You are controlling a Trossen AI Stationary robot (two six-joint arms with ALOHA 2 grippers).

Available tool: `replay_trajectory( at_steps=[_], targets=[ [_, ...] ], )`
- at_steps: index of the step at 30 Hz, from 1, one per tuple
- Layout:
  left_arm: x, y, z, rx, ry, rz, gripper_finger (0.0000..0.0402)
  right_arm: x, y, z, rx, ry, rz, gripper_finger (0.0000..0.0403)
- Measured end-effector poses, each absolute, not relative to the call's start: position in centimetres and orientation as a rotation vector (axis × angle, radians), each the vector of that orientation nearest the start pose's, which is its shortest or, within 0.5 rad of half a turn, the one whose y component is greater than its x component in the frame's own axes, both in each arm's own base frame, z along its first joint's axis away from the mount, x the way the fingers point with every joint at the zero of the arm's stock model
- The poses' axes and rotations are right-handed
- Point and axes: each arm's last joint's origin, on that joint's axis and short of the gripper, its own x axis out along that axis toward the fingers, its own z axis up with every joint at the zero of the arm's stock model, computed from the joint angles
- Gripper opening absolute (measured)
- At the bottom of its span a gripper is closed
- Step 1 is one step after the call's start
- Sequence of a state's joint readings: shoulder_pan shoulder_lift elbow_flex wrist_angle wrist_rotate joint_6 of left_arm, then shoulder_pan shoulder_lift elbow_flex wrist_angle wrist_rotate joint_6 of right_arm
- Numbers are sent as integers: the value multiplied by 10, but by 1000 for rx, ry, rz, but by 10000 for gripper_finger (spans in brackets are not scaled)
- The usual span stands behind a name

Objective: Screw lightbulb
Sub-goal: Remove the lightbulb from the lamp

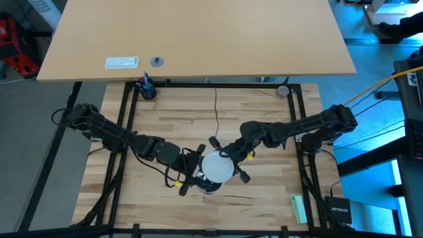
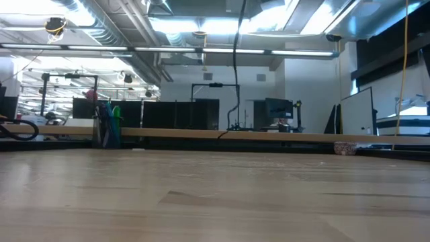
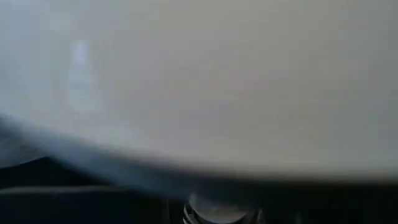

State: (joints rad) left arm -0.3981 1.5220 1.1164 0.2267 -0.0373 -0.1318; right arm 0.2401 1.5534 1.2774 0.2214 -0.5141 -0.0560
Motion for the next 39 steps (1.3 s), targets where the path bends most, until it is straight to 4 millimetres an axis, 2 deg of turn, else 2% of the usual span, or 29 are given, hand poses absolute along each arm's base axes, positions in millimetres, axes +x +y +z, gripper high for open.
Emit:
replay_trajectory(
  at_steps=[5, 12, 15, 18, 22, 26, 35, 39],
  targets=[
    [325, -132, 306, -95, 217, -278, 168, 349, 98, 351, 43, 87, 621, 153],
    [316, -128, 309, -64, 233, -58, 168, 333, 80, 365, 62, 148, 475, 329],
    [314, -125, 309, -63, 237, 53, 168, 322, 72, 366, 52, 226, 336, 374],
    [312, -121, 308, -68, 234, 213, 168, 314, 65, 367, 25, 268, 148, 393],
    [309, -116, 307, -71, 209, 427, 168, 314, 60, 365, 34, 281, -31, 391],
    [307, -113, 305, -77, 202, 536, 168, 323, 59, 359, 35, 261, -124, 375],
    [307, -110, 302, -82, 205, 570, 168, 356, 65, 342, 80, 149, -162, 322],
    [307, -111, 302, -78, 208, 570, 168, 357, 65, 343, 81, 129, -167, 270]
  ],
)
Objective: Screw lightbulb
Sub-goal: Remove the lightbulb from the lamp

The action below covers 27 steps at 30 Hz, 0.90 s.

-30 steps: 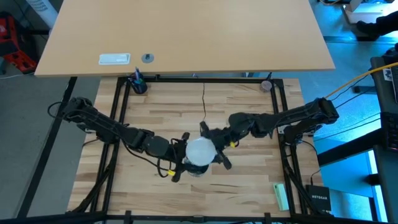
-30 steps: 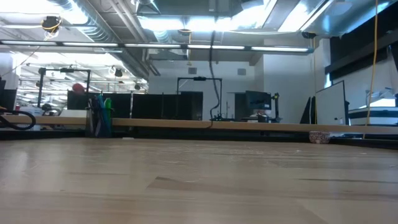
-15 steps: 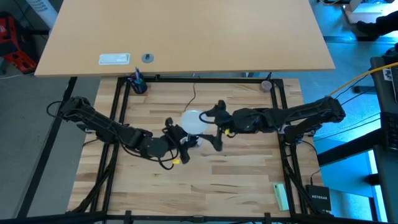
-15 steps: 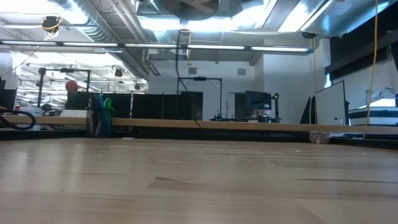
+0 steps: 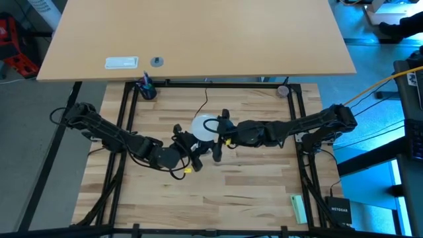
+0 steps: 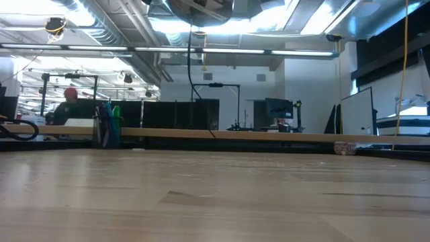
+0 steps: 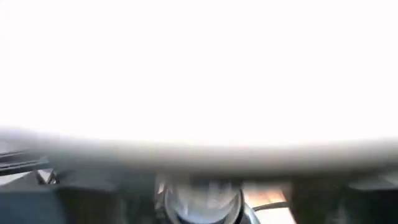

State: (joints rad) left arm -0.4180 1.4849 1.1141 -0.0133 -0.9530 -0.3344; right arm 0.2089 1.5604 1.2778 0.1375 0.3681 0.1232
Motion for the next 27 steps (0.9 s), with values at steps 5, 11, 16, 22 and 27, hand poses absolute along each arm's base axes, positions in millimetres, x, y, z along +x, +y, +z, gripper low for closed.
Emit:
replay_trajectory(
  at_steps=[5, 11, 16, 22, 27],
  targets=[
    [308, -111, 301, -72, 222, 545, 168, 356, 65, 344, 23, 137, -174, 143],
    [309, -116, 303, -78, 252, 381, 168, 345, 65, 352, 13, 183, 123, 142],
    [313, -126, 311, -94, 240, 12, 168, 341, 70, 356, 34, 161, 505, 142],
    [315, -136, 309, -84, 254, -307, 168, 347, 79, 355, 44, 87, 800, 142],
    [317, -135, 308, -109, 257, -340, 168, 350, 81, 353, 63, 85, 816, 142]
  ],
)
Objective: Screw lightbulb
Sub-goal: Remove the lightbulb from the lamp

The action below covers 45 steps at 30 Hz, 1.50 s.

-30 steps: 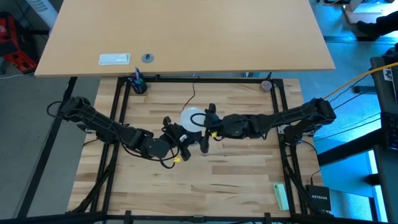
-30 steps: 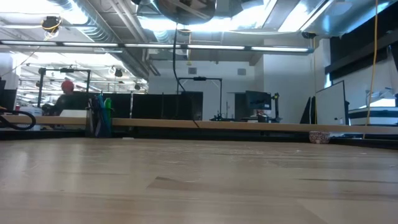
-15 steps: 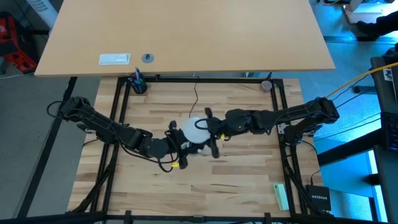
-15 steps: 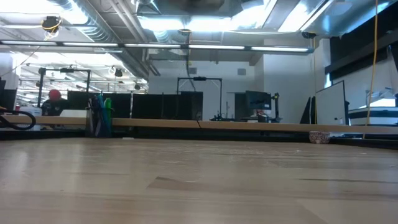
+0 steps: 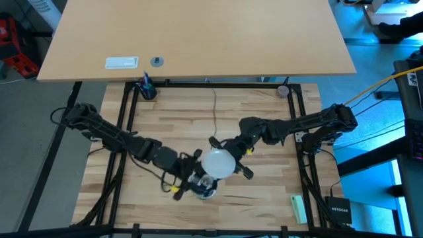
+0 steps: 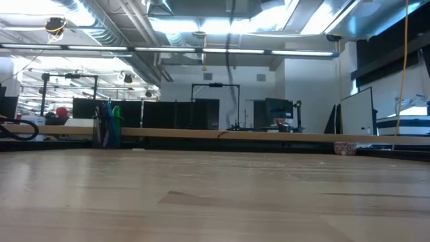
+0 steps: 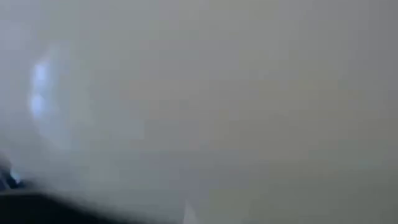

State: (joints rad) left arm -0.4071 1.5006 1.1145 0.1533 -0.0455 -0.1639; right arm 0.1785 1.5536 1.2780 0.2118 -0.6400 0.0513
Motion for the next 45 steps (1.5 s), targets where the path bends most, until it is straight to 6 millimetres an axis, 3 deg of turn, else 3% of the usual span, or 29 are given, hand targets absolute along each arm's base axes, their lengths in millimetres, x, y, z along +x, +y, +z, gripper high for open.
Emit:
replay_trajectory(
  at_steps=[7, 13, 19, 24, 32, 34, 39, 45],
  targets=[
    [312, -126, 301, -72, 354, -147, 168, 339, 74, 358, 68, 151, 635, 142],
    [309, -107, 282, -48, 491, 146, 168, 316, 58, 361, -3, 314, 247, 142],
    [324, -90, 236, -70, 444, 241, 168, 305, 44, 347, -112, 489, -174, 142],
    [333, -74, 186, -83, 430, 290, 168, 299, 42, 312, -76, 653, -239, 142],
    [342, -63, 131, -86, 532, 346, 168, 282, 29, 219, 46, 775, -266, 142],
    [343, -62, 129, -83, 534, 350, 168, 277, 21, 203, 98, 794, -256, 142],
    [343, -60, 127, -52, 549, 347, 183, 270, 3, 187, 183, 834, -262, 142],
    [343, -60, 127, -56, 552, 351, 226, 265, 4, 179, 293, 896, -158, 142]
  ],
)
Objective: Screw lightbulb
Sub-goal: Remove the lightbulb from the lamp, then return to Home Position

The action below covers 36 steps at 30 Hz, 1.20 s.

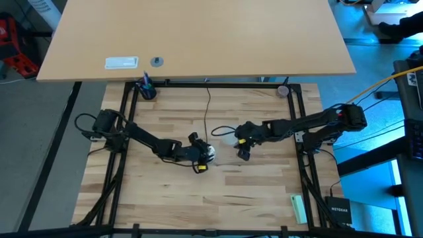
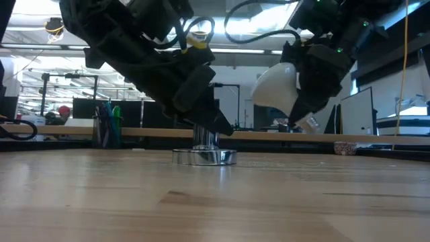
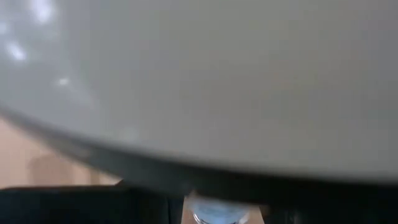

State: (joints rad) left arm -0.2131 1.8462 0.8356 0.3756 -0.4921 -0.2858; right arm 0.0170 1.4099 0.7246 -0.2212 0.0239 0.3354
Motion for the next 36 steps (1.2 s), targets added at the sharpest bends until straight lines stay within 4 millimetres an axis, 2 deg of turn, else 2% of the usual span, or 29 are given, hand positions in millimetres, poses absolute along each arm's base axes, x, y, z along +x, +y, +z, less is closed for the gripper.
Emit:
replay_trajectory(
  at_steps=[6, 11, 16, 19, 22, 26, 30, 33, 36],
  targets=[
    [341, -60, 134, -69, 583, 359, 275, 261, 4, 172, 310, 975, -185, 142],
    [334, -62, 170, -89, 632, 357, 294, 262, 4, 161, 313, 1038, -206, 142],
    [319, -61, 197, -101, 642, 358, 296, 264, 4, 145, 328, 1115, -216, 142],
    [311, -58, 203, -70, 678, 360, 296, 265, 5, 139, 333, 1142, -222, 142],
    [307, -57, 199, -44, 732, 366, 296, 266, 5, 137, 333, 1144, -224, 144],
    [307, -57, 194, -65, 753, 382, 296, 265, 4, 135, 323, 1142, -260, 189],
    [306, -58, 197, -36, 748, 365, 296, 266, 4, 135, 331, 1142, -253, 235],
    [304, -60, 202, -34, 728, 351, 296, 263, 5, 138, 341, 1161, -231, 250],
    [299, -64, 213, -32, 698, 328, 296, 258, 5, 151, 338, 1190, -233, 254]
  ],
)
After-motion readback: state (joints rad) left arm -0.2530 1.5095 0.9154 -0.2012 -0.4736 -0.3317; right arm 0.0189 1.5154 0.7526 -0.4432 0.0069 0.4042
